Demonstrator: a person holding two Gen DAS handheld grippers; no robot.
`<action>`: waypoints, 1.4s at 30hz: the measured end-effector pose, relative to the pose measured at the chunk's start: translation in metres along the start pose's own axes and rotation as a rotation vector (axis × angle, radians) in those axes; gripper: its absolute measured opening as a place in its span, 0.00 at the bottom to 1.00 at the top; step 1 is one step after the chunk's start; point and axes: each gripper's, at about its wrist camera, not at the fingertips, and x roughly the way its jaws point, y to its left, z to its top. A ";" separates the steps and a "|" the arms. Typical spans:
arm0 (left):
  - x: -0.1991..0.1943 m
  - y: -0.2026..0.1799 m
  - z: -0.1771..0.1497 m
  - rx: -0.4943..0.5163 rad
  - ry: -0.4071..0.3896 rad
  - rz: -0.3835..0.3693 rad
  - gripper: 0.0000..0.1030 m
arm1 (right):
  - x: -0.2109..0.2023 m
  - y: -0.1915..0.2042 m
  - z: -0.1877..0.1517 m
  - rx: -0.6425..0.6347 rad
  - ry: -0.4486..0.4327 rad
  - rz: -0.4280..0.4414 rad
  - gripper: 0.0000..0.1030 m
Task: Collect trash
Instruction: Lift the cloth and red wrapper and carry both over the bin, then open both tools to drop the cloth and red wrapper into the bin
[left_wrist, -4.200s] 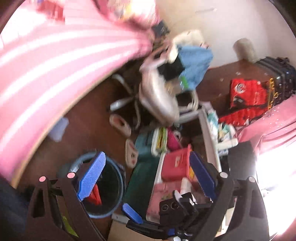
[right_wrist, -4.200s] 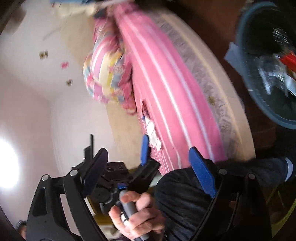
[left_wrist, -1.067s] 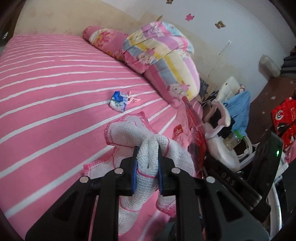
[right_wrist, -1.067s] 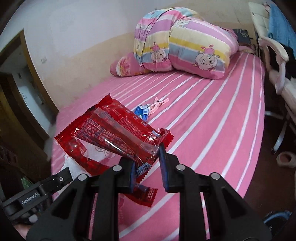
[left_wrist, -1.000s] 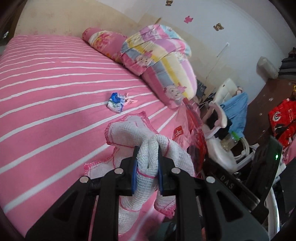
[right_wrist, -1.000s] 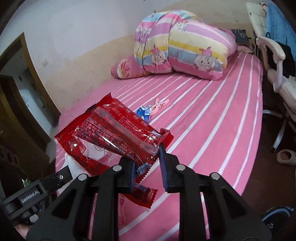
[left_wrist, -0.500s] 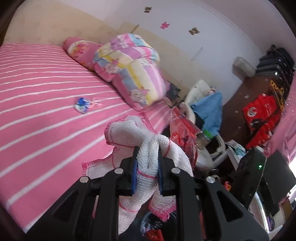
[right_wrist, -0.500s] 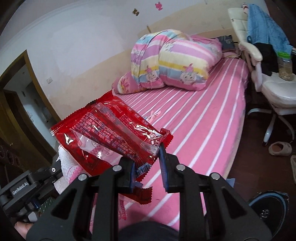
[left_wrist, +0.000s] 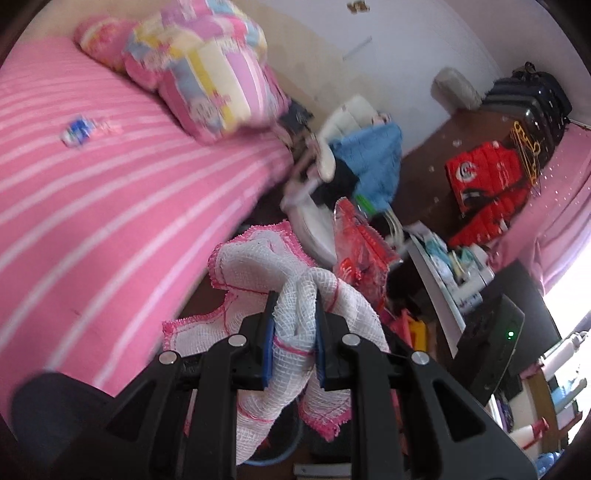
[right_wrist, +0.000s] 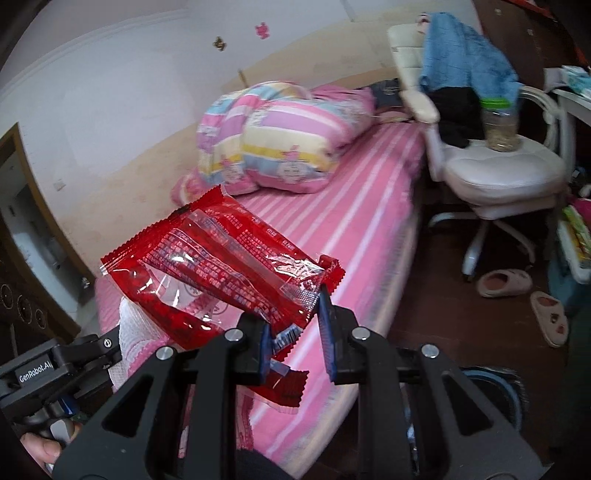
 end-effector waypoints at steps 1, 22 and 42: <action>0.009 -0.003 -0.005 0.000 0.023 -0.006 0.16 | -0.001 -0.010 -0.002 0.008 0.009 -0.017 0.22; 0.163 -0.003 -0.113 -0.151 0.456 -0.110 0.16 | -0.010 -0.161 -0.078 0.109 0.189 -0.267 0.22; 0.280 0.059 -0.194 -0.244 0.835 0.050 0.16 | 0.048 -0.245 -0.170 0.329 0.496 -0.373 0.22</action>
